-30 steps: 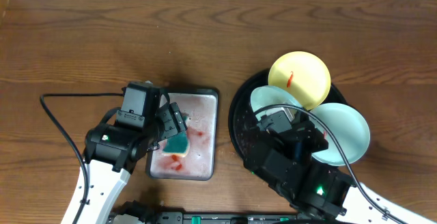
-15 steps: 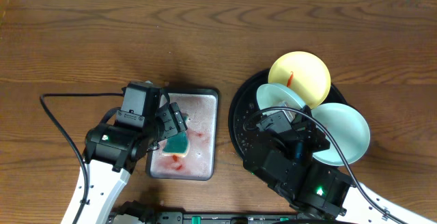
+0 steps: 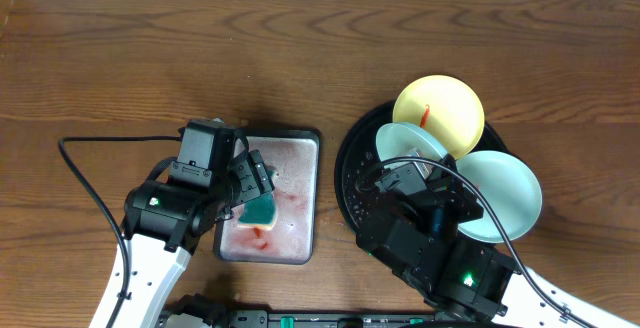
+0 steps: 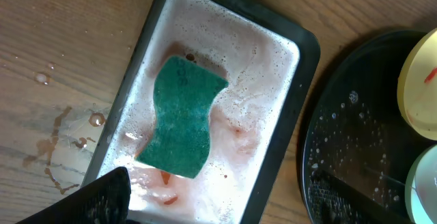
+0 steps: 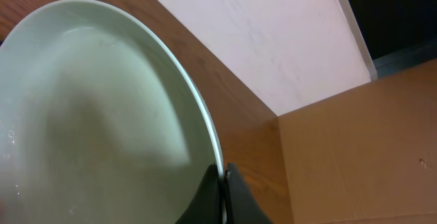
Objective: Clean dirty plates on tray and stack at the side
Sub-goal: 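Lift the mint plate upright with the right gripper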
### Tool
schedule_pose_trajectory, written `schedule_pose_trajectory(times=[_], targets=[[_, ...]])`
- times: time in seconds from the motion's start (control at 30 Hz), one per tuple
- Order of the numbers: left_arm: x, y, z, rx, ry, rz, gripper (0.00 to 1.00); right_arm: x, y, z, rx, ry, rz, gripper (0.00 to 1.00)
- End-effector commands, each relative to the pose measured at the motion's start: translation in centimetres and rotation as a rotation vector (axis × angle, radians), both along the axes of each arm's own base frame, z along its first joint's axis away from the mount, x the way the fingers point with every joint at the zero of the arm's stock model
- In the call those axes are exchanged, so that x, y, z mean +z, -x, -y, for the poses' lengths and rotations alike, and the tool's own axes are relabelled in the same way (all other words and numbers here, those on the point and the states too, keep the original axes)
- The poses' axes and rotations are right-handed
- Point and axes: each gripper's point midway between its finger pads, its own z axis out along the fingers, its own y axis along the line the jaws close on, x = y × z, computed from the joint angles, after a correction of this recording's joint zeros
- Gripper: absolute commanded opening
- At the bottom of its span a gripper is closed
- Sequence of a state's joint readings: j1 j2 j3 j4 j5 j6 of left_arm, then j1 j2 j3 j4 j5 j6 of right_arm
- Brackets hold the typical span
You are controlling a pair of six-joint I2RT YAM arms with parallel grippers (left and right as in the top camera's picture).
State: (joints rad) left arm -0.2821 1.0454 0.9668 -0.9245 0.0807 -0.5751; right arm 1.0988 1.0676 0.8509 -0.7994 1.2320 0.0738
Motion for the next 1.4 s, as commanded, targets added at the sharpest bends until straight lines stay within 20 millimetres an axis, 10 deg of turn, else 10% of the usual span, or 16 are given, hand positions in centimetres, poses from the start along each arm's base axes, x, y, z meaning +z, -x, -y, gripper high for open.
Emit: schedule_pose_trajectory(times=[0.0,1.37], targets=[[-0.3,0.2,-0.1,-0.003,-0.001,-0.013,0.84,1.2,0.0,0.1,-0.015,0.003,0.043,0.01],[-0.3,0.2,-0.1,-0.003,-0.001,-0.012,0.84,2.2,-1.1,-0.2,-0.041,-0.048,0.091,0.01]])
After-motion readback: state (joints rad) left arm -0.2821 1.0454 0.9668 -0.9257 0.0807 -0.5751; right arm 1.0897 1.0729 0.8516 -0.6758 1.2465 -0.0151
